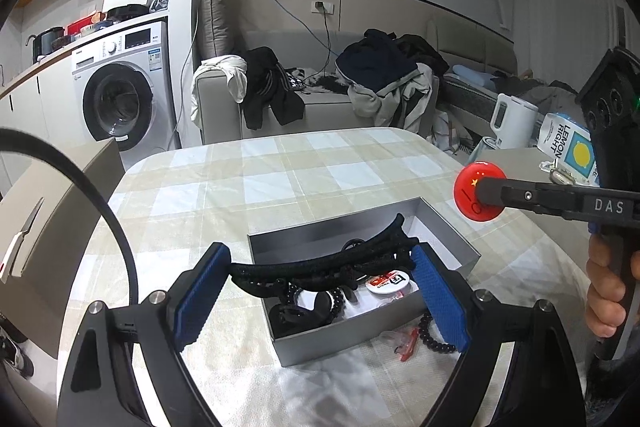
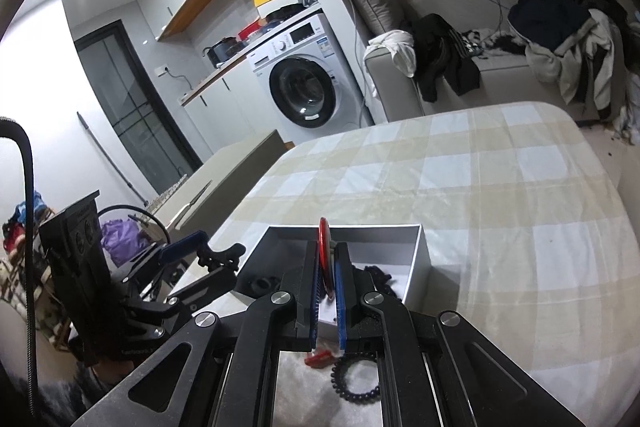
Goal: Organize jewelry
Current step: 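Carry the comb and badge into the silver box and open both grippers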
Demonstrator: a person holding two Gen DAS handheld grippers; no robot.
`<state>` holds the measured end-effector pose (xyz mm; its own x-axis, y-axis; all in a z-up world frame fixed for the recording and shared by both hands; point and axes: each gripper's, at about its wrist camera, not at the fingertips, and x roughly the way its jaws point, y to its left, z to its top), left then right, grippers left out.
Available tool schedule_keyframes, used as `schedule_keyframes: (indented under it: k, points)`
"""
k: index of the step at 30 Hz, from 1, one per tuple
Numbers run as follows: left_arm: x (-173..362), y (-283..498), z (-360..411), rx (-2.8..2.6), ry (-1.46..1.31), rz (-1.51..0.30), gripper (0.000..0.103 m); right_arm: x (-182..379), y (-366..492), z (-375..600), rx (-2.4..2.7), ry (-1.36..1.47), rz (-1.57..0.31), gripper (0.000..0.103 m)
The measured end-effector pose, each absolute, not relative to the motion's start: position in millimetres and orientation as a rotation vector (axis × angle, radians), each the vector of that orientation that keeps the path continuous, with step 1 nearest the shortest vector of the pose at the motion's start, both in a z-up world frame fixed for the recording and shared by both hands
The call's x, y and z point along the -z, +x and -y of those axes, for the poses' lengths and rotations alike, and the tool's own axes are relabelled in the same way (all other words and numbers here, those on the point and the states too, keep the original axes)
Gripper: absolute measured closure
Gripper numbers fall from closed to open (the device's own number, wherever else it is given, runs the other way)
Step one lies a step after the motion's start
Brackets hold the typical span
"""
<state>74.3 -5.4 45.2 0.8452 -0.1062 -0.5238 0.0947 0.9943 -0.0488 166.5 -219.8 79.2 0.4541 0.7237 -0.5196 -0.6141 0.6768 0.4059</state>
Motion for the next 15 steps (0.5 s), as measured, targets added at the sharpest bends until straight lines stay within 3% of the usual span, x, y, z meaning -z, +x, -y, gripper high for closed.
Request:
schedule_keyframes:
  k: [15]
  points:
    - [-34,87,4,0.083,-0.005,-0.602,0.015,-56,185,207,-0.804,0.188,-0.823,0.097]
